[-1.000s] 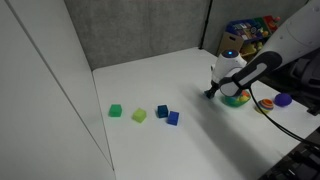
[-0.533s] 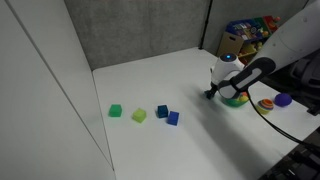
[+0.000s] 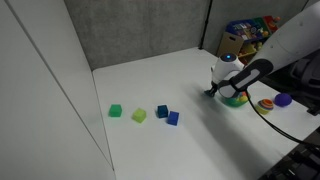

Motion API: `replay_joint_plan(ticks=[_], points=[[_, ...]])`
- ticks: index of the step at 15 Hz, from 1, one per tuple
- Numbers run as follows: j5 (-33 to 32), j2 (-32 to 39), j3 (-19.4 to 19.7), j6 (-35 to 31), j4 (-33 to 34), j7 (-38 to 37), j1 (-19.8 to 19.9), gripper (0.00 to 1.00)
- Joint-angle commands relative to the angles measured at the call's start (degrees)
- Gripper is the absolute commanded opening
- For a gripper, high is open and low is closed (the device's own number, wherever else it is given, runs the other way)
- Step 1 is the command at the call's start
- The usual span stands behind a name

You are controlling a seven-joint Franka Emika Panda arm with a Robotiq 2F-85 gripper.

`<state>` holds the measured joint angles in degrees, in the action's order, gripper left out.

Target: Pick up the green object from the table and put it in the green bowl

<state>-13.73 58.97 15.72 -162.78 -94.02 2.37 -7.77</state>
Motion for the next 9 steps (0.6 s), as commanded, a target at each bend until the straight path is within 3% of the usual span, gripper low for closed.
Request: replay_joint_plan(ticks=[1,6,9], points=[[-0.3,0.5,-0.6,-0.3,1.6,-1.4,0.8,0.22],[0.2,-1.2,-0.7,0.3,0.4,-2.4,1.0,0.11],[0.2,-2.6,-0.5,0.2,-0.2,-3.0,1.2,0.10]])
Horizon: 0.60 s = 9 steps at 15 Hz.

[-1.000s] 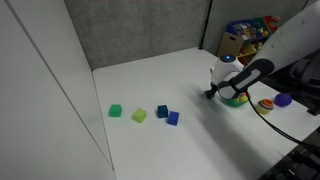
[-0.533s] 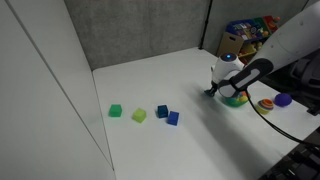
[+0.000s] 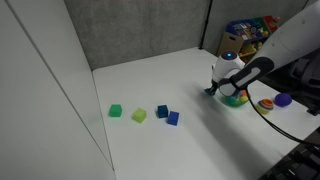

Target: Pick up the green object from the table and put it in the green bowl

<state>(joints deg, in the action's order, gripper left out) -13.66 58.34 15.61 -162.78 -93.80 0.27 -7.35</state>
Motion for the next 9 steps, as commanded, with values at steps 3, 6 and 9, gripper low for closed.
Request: replay_joint_plan(ticks=[3,6,9], points=[[0.1,-3.9,-0.3,0.3,-1.2,-1.2,1.2,0.10],[0.0,-6.8,0.2,0.8,-2.9,-1.6,1.5,0.10],[-0.3,-10.7,1.2,1.1,-5.9,-2.0,1.6,0.10]])
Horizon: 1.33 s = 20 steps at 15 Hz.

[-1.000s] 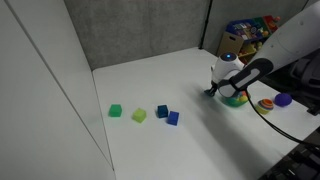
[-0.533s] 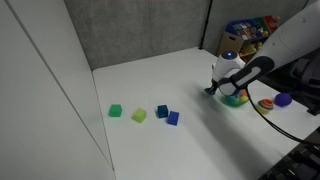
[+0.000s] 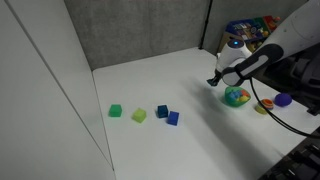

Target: Pick up the green object from the table and put it in the green bowl

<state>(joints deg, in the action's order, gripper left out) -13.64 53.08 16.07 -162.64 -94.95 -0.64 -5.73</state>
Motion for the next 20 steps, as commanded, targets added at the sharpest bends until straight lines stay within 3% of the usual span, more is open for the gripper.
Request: replay_joint_plan(ticks=[1,9,20], points=[[-0.5,-6.8,1.0,1.3,-5.9,-1.0,0.1,0.10],[-3.1,-18.5,4.9,2.9,-18.4,-1.3,0.1,0.10],[-5.8,-18.1,5.9,1.7,-25.0,-0.8,2.1,0.10]])
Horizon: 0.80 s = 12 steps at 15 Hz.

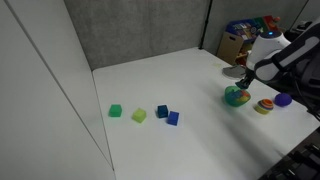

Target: Pick up the green object from the table and put it in the green bowl

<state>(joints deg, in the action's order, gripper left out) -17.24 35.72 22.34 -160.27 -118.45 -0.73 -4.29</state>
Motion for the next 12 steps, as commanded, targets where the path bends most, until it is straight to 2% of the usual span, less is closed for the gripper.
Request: replay_joint_plan(ticks=[1,9,10,11,12], points=[[-2.5,-0.4,-0.5,-1.3,-1.8,-0.5,0.8,0.10],[-3.6,1.5,0.4,-6.6,-1.4,-0.6,0.0,0.11],[-3.5,1.4,0.4,-6.7,-1.5,-0.5,0.0,0.31],[-3.4,1.3,0.3,-6.9,-1.7,-0.4,0.0,0.56],[-3.4,1.2,0.3,-6.9,-1.9,-0.3,0.0,0.56]])
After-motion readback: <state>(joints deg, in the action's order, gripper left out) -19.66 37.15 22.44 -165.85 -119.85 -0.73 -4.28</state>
